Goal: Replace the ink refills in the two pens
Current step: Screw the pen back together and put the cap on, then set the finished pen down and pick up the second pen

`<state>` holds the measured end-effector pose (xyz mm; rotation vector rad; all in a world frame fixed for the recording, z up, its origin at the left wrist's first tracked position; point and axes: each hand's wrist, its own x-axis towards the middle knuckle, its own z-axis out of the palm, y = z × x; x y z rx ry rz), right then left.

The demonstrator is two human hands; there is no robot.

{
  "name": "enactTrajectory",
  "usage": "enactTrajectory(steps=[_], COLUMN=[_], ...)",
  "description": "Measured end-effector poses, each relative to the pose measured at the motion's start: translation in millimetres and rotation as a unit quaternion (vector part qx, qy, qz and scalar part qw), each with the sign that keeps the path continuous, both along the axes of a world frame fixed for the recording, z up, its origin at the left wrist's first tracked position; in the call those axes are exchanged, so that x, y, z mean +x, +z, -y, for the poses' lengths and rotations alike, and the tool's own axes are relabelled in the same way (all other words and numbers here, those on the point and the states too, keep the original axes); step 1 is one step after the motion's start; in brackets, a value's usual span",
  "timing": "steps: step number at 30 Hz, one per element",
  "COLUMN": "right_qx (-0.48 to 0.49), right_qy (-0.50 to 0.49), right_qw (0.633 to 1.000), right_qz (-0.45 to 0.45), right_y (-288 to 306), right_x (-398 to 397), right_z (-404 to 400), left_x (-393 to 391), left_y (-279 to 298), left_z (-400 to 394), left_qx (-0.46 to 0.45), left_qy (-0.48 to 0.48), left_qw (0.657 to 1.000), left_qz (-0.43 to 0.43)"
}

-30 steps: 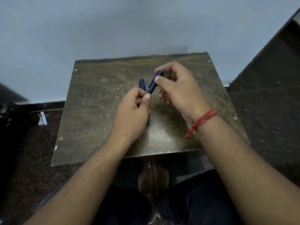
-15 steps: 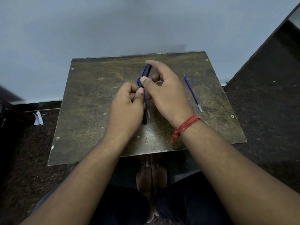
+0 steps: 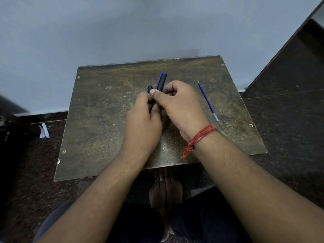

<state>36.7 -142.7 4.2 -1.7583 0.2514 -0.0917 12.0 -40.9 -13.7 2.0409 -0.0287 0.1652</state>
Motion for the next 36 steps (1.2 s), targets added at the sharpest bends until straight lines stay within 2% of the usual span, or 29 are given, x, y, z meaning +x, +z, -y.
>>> enactTrajectory(steps=[4, 7, 10, 14, 20, 24, 27, 31, 36], right_qx=[-0.018, -0.19, -0.384, -0.505, -0.524, -0.488, -0.425, -0.364, -0.343], right_qy=[-0.055, -0.078, -0.036, 0.008, 0.014, -0.031, -0.065, -0.093, -0.083], right_qw=[0.998, 0.976, 0.922, 0.862, 0.85, 0.872, 0.902, 0.925, 0.934], right_qz=[0.032, 0.072, 0.011, -0.038, -0.048, 0.012, 0.05, 0.06, 0.062], right_y=[8, 11, 0, -10, -9, -1, 4, 7, 7], right_x=[8, 16, 21, 22, 21, 19, 18, 17, 17], right_z=[22, 53, 74, 72, 68, 67, 66, 66, 64], left_x=[-3, 1, 11, 16, 16, 16, 15, 12, 12], left_y=[2, 6, 6, 1, -5, -9, -9, -12, -14], left_z=[-3, -15, -30, -38, -37, -33, -29, -22, -17], left_qx=[-0.014, 0.0, 0.013, 0.019, 0.09, 0.153, 0.188, 0.238, 0.267], left_qy=[-0.024, -0.006, 0.043, 0.074, 0.043, 0.009, -0.002, 0.005, 0.021], left_qw=[0.999, 1.0, 0.998, 0.997, 0.995, 0.988, 0.982, 0.971, 0.964], left_qz=[0.018, 0.03, 0.04, 0.02, 0.017, 0.024, 0.02, 0.017, 0.011])
